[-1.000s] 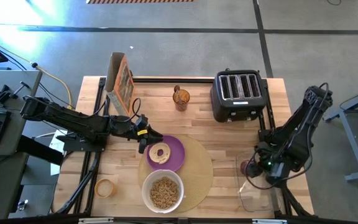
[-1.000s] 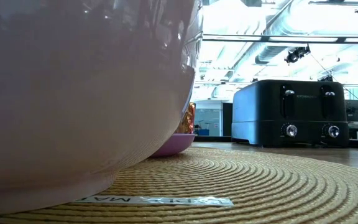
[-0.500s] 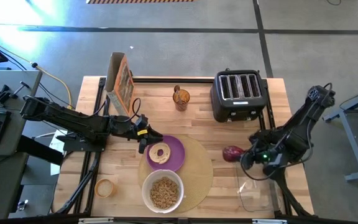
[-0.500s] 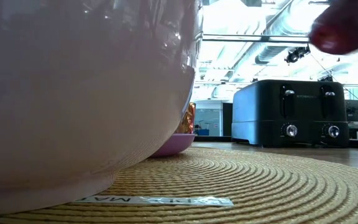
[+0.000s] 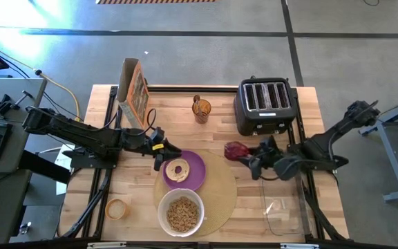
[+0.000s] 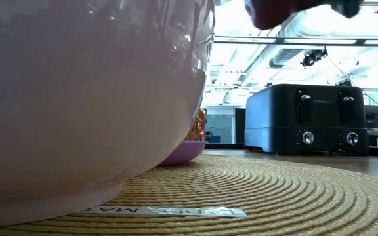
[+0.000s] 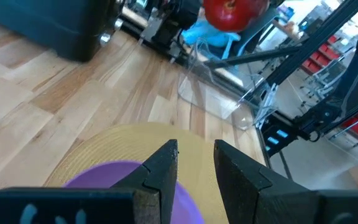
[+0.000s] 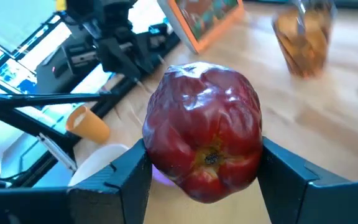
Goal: Arrange a breakfast setting
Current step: Put the apple on the violet plate to the right of the bagel
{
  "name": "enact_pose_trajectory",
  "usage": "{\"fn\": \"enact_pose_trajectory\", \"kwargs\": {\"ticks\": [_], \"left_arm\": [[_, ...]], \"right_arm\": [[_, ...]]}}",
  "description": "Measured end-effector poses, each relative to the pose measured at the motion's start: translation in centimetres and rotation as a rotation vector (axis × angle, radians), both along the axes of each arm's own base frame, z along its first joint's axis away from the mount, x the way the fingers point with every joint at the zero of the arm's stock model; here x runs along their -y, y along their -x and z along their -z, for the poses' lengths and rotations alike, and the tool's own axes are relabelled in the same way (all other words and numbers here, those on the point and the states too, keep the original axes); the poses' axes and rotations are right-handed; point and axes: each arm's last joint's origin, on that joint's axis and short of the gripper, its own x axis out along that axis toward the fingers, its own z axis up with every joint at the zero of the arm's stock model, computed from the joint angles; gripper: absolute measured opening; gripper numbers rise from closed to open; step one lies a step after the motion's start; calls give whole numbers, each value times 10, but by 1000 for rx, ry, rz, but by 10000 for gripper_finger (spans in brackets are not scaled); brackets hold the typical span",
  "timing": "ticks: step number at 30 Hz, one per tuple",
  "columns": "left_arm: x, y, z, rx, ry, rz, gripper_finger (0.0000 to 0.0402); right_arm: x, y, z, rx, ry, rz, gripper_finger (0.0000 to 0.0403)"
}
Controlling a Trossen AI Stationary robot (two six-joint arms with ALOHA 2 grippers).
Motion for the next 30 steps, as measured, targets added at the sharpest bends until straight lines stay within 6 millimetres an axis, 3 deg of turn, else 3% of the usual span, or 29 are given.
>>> {"fn": "enact_pose_trajectory", "kwargs": {"ticks": [5, 17, 30], "left_arm": [[0, -1, -4, 41, -3, 2, 95], [1, 2, -7, 53, -15, 40, 95], [-2, 33, -23, 35, -26, 68, 95]], "right_arm": [[2, -23, 4, 0, 138, -25, 213], [6, -75, 37, -93, 330, -68, 213], [3, -122, 84, -119, 343, -182, 214]]}}
